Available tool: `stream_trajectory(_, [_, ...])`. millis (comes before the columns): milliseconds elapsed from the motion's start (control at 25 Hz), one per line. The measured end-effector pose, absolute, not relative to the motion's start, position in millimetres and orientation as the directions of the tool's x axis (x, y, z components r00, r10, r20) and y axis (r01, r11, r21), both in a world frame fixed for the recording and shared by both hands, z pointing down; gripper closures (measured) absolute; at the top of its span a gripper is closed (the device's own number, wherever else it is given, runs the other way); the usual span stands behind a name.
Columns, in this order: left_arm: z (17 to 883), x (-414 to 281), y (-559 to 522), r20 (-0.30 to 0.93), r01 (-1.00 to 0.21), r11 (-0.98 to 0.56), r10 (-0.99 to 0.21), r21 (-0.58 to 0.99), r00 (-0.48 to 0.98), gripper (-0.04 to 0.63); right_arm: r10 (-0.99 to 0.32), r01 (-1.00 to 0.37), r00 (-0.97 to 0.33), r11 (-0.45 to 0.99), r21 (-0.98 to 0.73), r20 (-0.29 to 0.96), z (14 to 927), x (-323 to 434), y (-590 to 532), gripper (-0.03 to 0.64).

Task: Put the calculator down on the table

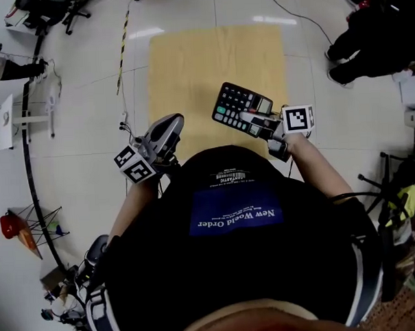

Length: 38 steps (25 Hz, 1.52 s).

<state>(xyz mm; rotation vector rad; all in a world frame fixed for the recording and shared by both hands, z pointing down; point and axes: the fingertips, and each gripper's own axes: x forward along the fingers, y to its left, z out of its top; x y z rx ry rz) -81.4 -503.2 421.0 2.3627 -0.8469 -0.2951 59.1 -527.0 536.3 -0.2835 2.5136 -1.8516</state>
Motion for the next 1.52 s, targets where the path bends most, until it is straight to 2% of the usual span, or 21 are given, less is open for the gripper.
stream_trajectory(160, [441, -86, -511, -0.008, -0.456, -0.636, -0.588, 0.623, 0.809, 0.589, -0.208, -0.207, -0.967, 0.297, -0.932, 0.148, 553, 63, -539, 0.488])
stream_trajectory(280, [453, -80, -527, -0.02, -0.397, -0.671, -0.523, 0.627, 0.852, 0.589, -0.271, -0.316, -0.928, 0.218, -0.923, 0.254, 572, 76, -553, 0.488])
stream_trajectory(400, [458, -76, -546, -0.035, -0.344, -0.693, -0.47, 0.633, 0.882, 0.589, -0.275, -0.262, -0.941, 0.217, -0.94, 0.198, 566, 72, -565, 0.488])
stream_trajectory(440, [458, -78, -551, -0.039, -0.333, -0.699, -0.459, 0.633, 0.887, 0.589, -0.275, -0.294, -0.933, 0.206, -0.933, 0.233, 572, 78, -568, 0.488])
stream_trajectory(560, [459, -83, -557, -0.04, -0.318, -0.71, -0.438, 0.628, 0.898, 0.589, -0.275, -0.518, -0.84, 0.153, -0.841, 0.468, 612, 126, -581, 0.488])
stream_trajectory(640, [463, -86, -558, -0.029, -0.324, -0.705, -0.439, 0.631, 0.898, 0.589, -0.261, -0.565, -0.812, 0.129, -0.815, 0.521, 628, 153, -594, 0.488])
stream_trajectory(880, [492, -101, -557, 0.044, -0.368, -0.627, -0.47, 0.687, 0.882, 0.589, -0.133, -0.645, -0.764, 0.138, -0.751, 0.632, 668, 200, -650, 0.488])
stream_trajectory(1200, [528, -88, -538, 0.112, -0.396, -0.548, -0.479, 0.737, 0.871, 0.589, 0.074, -0.656, -0.733, 0.188, -0.731, 0.676, 720, 212, -678, 0.488])
stream_trajectory(1400, [538, -83, -537, 0.122, -0.394, -0.528, -0.475, 0.753, 0.871, 0.589, 0.152, -0.673, -0.698, 0.196, -0.714, 0.7, 730, 206, -683, 0.488])
stream_trajectory(1520, [540, -81, -536, 0.125, -0.391, -0.521, -0.472, 0.759, 0.872, 0.589, 0.196, -0.726, -0.619, 0.226, -0.65, 0.76, 734, 207, -682, 0.44])
